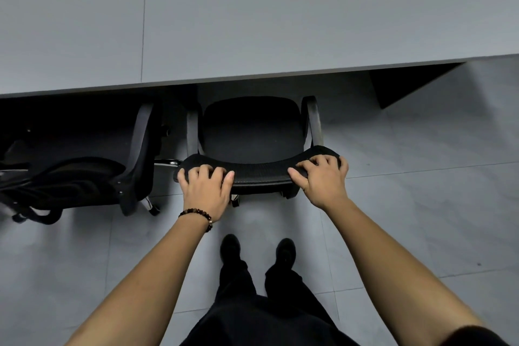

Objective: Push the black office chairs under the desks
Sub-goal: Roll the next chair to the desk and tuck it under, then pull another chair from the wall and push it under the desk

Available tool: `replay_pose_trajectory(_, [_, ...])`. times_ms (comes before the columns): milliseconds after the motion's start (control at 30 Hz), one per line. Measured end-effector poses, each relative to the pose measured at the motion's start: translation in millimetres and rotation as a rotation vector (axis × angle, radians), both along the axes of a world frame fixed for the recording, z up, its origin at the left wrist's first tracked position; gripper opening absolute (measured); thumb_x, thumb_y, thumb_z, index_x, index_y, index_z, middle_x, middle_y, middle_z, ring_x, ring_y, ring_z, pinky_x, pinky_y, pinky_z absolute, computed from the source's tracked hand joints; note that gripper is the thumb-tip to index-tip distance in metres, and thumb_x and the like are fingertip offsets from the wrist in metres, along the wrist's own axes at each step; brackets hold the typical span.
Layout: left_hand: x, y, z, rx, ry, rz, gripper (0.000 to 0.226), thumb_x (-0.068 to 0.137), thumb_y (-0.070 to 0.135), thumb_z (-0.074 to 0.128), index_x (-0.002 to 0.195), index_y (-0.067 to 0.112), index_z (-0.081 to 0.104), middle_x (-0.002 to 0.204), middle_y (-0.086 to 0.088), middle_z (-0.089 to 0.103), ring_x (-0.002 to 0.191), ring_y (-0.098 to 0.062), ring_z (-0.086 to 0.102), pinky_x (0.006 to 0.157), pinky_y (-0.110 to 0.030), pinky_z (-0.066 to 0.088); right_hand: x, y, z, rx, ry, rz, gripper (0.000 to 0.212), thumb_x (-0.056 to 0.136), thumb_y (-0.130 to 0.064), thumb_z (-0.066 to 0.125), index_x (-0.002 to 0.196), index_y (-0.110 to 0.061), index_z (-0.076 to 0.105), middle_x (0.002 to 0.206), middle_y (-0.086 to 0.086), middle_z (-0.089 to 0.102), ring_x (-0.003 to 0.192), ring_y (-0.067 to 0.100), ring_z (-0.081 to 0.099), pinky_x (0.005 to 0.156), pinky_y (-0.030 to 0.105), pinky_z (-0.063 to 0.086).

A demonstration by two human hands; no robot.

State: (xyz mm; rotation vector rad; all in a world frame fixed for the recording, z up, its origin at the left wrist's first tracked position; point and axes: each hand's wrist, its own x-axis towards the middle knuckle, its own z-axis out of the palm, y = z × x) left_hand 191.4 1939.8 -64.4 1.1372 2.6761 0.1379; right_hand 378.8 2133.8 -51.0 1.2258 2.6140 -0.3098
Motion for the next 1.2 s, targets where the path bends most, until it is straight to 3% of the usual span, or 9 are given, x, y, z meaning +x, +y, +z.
replay_pose_trajectory(167, [-1,0,4,-0.026,-0.067,0.003,0.06,0.093,0.056,0.015,0.109,0.024,0.063,0.114,-0.003,0.059,0.115,-0.029,0.045,0.111,-0.055,0.008,3,-1,-1,-0.017,0.057,-0.006,0.077,0.084,-0.074,0.013,0.121,-0.032,0.066,0.123,0.0,0.058,0.125,0.024,0.041,0.112,0.047,0.007])
replay_pose_trajectory(267, [-3,-5,15,0.036,-0.174,0.039,0.046,0.096,0.049,0.033,0.126,0.021,0.053,0.125,-0.004,0.056,0.125,-0.026,0.04,0.115,-0.051,0.003,5,-7,7,-0.116,0.159,-0.067,0.061,0.092,-0.066,0.033,0.129,-0.026,0.06,0.13,0.003,0.054,0.13,0.023,0.039,0.115,0.045,0.005])
replay_pose_trajectory(367, [0,-21,36,0.138,-0.233,0.08,0.043,0.094,0.041,0.047,0.132,0.019,0.048,0.13,-0.005,0.054,0.127,-0.026,0.041,0.114,-0.048,0.017,19,-18,27,-0.187,0.326,-0.129,0.049,0.094,-0.049,0.051,0.135,-0.023,0.053,0.133,0.003,0.052,0.129,0.023,0.041,0.113,0.039,0.018])
replay_pose_trajectory(467, [5,-45,60,0.309,-0.372,0.163,0.041,0.094,0.037,0.051,0.131,0.02,0.048,0.133,-0.002,0.052,0.124,-0.019,0.045,0.105,-0.04,0.035,40,-39,48,-0.302,0.493,-0.287,0.051,0.094,-0.042,0.056,0.141,-0.025,0.045,0.136,-0.002,0.047,0.127,0.018,0.042,0.105,0.033,0.033])
replay_pose_trajectory(600, [18,-73,85,0.457,-0.568,0.238,0.04,0.093,0.03,0.055,0.131,0.021,0.048,0.129,0.002,0.049,0.116,-0.01,0.046,0.097,-0.031,0.04,79,-82,61,-0.376,0.622,-0.545,0.058,0.092,-0.041,0.06,0.144,-0.027,0.039,0.14,-0.006,0.042,0.13,0.011,0.041,0.103,0.027,0.034])
replay_pose_trajectory(733, [24,-88,89,0.393,-0.709,0.078,0.032,0.092,0.028,0.057,0.122,0.031,0.047,0.122,0.007,0.051,0.112,-0.006,0.049,0.089,-0.026,0.04,115,-137,67,-0.378,0.672,-0.796,0.052,0.091,-0.038,0.064,0.139,-0.03,0.045,0.139,-0.006,0.046,0.127,0.012,0.046,0.106,0.032,0.039])
replay_pose_trajectory(967, [23,-84,72,0.214,-0.901,-0.152,0.028,0.092,0.023,0.058,0.119,0.027,0.053,0.11,0.009,0.06,0.102,-0.005,0.057,0.074,-0.014,0.041,153,-263,74,-0.286,0.817,-1.278,0.036,0.092,-0.027,0.065,0.127,-0.029,0.056,0.124,-0.008,0.06,0.109,0.0,0.057,0.089,0.02,0.043])
replay_pose_trajectory(1200, [121,-55,103,0.092,-0.998,-0.634,0.034,0.09,0.019,0.06,0.123,0.02,0.053,0.11,0.004,0.061,0.099,-0.001,0.058,0.082,-0.018,0.045,224,-387,119,0.053,0.927,-1.629,0.038,0.091,-0.028,0.066,0.128,-0.029,0.057,0.12,-0.015,0.061,0.111,0.0,0.057,0.095,0.026,0.047])
